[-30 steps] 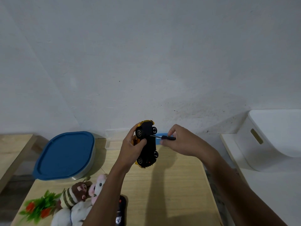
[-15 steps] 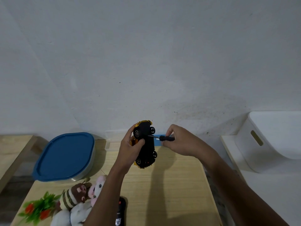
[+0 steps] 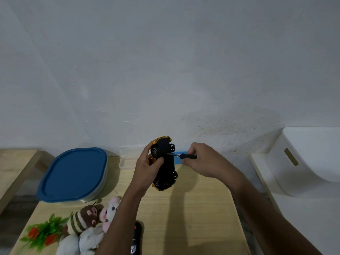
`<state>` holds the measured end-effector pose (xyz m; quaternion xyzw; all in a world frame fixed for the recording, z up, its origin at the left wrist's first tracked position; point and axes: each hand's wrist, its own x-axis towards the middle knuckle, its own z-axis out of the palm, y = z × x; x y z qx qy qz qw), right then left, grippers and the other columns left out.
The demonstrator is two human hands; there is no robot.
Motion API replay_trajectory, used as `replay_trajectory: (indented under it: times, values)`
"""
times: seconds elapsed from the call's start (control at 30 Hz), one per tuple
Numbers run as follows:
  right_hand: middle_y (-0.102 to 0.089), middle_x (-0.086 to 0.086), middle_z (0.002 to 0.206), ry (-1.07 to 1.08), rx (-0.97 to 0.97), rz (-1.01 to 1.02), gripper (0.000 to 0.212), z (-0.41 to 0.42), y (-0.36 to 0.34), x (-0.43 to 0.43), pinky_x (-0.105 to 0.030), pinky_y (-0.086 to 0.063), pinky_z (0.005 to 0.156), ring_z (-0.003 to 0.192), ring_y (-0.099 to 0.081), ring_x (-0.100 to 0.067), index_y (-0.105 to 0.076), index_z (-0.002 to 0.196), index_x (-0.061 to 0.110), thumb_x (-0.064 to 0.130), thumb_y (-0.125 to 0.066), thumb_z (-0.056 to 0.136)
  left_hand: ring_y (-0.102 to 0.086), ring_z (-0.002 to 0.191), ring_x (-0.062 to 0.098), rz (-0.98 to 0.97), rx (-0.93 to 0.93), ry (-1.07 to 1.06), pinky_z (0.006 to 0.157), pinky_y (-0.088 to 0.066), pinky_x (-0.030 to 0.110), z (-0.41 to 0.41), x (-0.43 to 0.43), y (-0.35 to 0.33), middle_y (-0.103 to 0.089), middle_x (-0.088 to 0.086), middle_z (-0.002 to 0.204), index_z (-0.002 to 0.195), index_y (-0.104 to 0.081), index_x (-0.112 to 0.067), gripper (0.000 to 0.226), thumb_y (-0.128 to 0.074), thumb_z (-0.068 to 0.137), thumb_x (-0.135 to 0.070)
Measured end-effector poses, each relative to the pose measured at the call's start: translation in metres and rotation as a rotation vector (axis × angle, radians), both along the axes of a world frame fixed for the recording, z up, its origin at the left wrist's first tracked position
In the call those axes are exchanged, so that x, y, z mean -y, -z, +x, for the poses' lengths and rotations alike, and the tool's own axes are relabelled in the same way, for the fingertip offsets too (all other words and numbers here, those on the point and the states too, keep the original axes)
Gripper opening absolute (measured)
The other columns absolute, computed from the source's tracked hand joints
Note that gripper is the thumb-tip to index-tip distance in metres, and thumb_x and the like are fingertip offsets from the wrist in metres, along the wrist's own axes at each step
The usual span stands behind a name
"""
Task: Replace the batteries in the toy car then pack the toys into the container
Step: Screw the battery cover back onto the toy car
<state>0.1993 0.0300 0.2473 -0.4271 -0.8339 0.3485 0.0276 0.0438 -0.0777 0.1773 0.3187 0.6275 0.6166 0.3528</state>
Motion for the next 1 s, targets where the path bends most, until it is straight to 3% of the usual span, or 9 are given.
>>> replay_trajectory:
  times: [0.13, 0.27, 0.33, 0.5, 0.63, 0.8, 1.0]
  values:
    - [-0.061, -0.001, 0.078, 0.007, 0.0, -0.04, 0.03, -0.003, 0.0, 0.001, -0.029, -0.039, 0.058, 0.06, -0.049, -0.013, -0.063, 0.088, 0.012, 0.041, -0.06, 0.093, -0.07, 0.087, 0.009, 0.004, -0.019, 0.019, 0.071, -0.056, 0.021, -0.004, -0.001, -0.002, -0.073, -0.006, 0.095, 0.128, -0.054, -0.041, 0.053, -0.056, 0.094, 0.0]
    - [-0.05, 0.005, 0.058, 0.206, -0.077, -0.5, 0.034, -0.006, -0.003, 0.003, -0.02, -0.025, 0.042, 0.042, -0.033, -0.008, -0.067, 0.087, 0.01, 0.039, -0.053, 0.097, -0.069, 0.088, 0.012, -0.003, -0.024, 0.019, 0.072, -0.057, 0.024, -0.004, 0.001, 0.001, -0.072, -0.004, 0.097, 0.133, -0.053, -0.038, 0.054, -0.057, 0.094, -0.001]
    - [-0.047, 0.005, 0.055, 0.222, -0.083, -0.569, 0.028, -0.006, -0.001, 0.003, -0.019, -0.023, 0.04, 0.04, -0.03, -0.008, -0.063, 0.081, 0.013, 0.037, -0.056, 0.095, -0.069, 0.088, 0.012, -0.005, -0.031, 0.022, 0.072, -0.057, 0.023, -0.003, 0.001, 0.002, -0.072, -0.005, 0.097, 0.13, -0.054, -0.041, 0.054, -0.057, 0.094, -0.001]
    - [-0.047, 0.001, 0.062, 0.068, 0.001, -0.316, 0.02, -0.003, -0.001, 0.007, -0.024, -0.031, 0.048, 0.049, -0.038, -0.012, -0.056, 0.072, 0.018, 0.028, -0.066, 0.087, -0.07, 0.094, 0.011, -0.017, -0.041, 0.014, 0.075, -0.058, 0.024, -0.005, 0.001, 0.001, -0.072, -0.01, 0.098, 0.123, -0.053, -0.051, 0.056, -0.059, 0.093, -0.005]
    - [-0.055, 0.002, 0.065, 0.049, -0.012, -0.06, 0.027, 0.002, 0.0, 0.009, -0.027, -0.036, 0.057, 0.059, -0.049, -0.01, -0.063, 0.074, 0.019, 0.041, -0.065, 0.089, -0.07, 0.095, 0.009, -0.005, -0.046, 0.004, 0.072, -0.056, 0.021, -0.007, 0.002, 0.0, -0.072, -0.009, 0.099, 0.12, -0.053, -0.052, 0.056, -0.059, 0.094, -0.004]
    - [-0.056, 0.004, 0.063, 0.085, -0.012, -0.265, 0.034, -0.002, -0.003, 0.01, -0.027, -0.038, 0.059, 0.055, -0.048, -0.011, -0.067, 0.078, 0.019, 0.043, -0.052, 0.096, -0.069, 0.096, 0.014, -0.028, -0.096, 0.05, 0.079, -0.057, 0.025, -0.007, 0.0, 0.005, -0.071, -0.006, 0.105, 0.13, -0.052, -0.046, 0.056, -0.061, 0.093, -0.006]
    - [-0.063, 0.0, 0.086, 0.056, 0.003, -0.146, 0.022, 0.006, -0.005, 0.005, -0.025, -0.038, 0.057, 0.067, -0.051, -0.008, -0.052, 0.084, 0.024, 0.039, -0.068, 0.087, -0.067, 0.1, 0.022, -0.034, -0.089, 0.051, 0.089, -0.058, 0.035, -0.006, 0.002, 0.01, -0.071, -0.002, 0.106, 0.133, -0.052, -0.045, 0.056, -0.061, 0.093, -0.006]
